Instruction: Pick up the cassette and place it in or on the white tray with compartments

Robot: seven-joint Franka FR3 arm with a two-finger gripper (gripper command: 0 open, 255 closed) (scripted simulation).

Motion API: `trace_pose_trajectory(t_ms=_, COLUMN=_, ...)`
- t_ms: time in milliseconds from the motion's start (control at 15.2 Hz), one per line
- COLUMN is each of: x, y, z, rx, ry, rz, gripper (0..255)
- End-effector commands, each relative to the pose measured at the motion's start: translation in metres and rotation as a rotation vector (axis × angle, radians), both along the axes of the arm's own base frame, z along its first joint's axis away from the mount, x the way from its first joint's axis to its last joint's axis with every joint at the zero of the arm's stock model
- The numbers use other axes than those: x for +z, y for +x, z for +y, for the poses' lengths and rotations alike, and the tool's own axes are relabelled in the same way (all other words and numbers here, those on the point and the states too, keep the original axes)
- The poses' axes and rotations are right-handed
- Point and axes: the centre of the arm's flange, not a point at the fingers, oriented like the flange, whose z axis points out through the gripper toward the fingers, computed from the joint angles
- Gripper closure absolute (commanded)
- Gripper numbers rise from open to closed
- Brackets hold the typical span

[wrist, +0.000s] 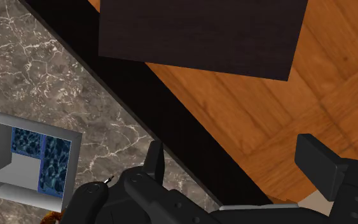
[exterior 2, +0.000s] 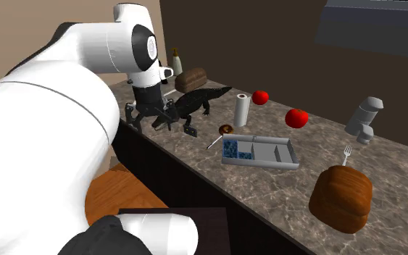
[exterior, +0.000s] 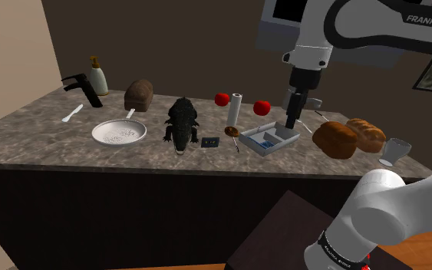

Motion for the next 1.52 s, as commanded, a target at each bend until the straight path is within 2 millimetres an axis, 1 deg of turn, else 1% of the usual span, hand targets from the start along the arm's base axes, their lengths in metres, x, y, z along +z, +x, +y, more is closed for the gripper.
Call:
trace_pose_trajectory(t_ms=0, x=0.000, y=0.000, z=0.000, rx=0.000, ry=0.000, rz=0.000, gripper=0)
trace_pose_trajectory(t_ms=396, x=-0.045, y=0.054, z=-0.035, rx=0.128, ry=0.010, rz=-0.003, gripper=0)
trace_pose_trajectory(t_ms=726, x=-0.082, y=0.102, z=-0.058, rx=0.235, ry=0.018, rz=-0.006, gripper=0)
trace_pose_trajectory(t_ms=1122, x=-0.127, y=0.163, z=-0.079, rx=0.364, ry=0.027, rz=-0.010, gripper=0)
trace_pose_trajectory(t_ms=1452, x=-0.165, y=0.215, z=-0.089, rx=0.471, ry=0.035, rz=-0.013, gripper=0)
